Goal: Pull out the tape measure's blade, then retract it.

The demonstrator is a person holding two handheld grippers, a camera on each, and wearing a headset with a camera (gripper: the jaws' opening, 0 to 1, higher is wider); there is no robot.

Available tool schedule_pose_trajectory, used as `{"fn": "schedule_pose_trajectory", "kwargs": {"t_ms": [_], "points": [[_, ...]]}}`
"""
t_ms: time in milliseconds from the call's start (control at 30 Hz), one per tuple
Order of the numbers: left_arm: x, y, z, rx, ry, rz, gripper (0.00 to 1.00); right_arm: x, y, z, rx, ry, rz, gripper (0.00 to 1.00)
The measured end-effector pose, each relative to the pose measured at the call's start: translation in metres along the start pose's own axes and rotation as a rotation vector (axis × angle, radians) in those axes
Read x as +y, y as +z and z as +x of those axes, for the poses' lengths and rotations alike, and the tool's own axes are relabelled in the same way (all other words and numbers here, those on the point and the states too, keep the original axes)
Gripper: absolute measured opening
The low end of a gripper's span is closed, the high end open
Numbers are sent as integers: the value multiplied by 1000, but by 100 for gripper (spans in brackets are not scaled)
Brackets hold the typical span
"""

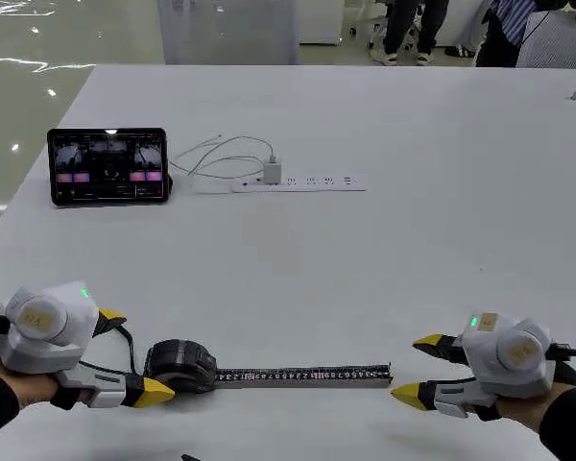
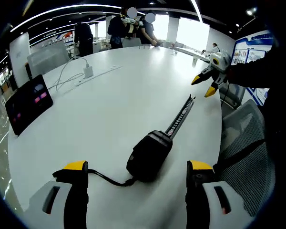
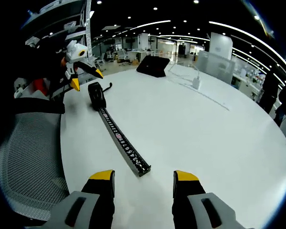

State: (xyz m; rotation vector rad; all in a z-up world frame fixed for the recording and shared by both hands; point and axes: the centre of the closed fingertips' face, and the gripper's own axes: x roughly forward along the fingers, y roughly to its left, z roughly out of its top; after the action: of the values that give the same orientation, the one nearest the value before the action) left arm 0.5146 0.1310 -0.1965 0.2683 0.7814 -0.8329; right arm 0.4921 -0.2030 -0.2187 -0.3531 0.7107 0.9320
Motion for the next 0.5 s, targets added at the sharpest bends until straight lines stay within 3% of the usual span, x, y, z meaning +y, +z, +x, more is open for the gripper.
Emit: {"fn": "schedule_pose_trajectory", "kwargs": {"t_ms": [133,233,333,400,500], "points": [[1,-5,-7,-31,25,-53,84,1,-7,-6,-12,-28,38,48],[3,-5,-13,-97,49,-124,93,2,-9,-12,-36,-42,55,50],[3,-11,-19,-113,64,-144,99,2,-13,-16,-40,-52,73,55],[3,-17,-22,-111,80,-151,99,-2,-17,-18,-40,-75,95,65],[2,-26,-24,-99,91,-163,99,-3,-18,-24,-52,-94,105,68]]}}
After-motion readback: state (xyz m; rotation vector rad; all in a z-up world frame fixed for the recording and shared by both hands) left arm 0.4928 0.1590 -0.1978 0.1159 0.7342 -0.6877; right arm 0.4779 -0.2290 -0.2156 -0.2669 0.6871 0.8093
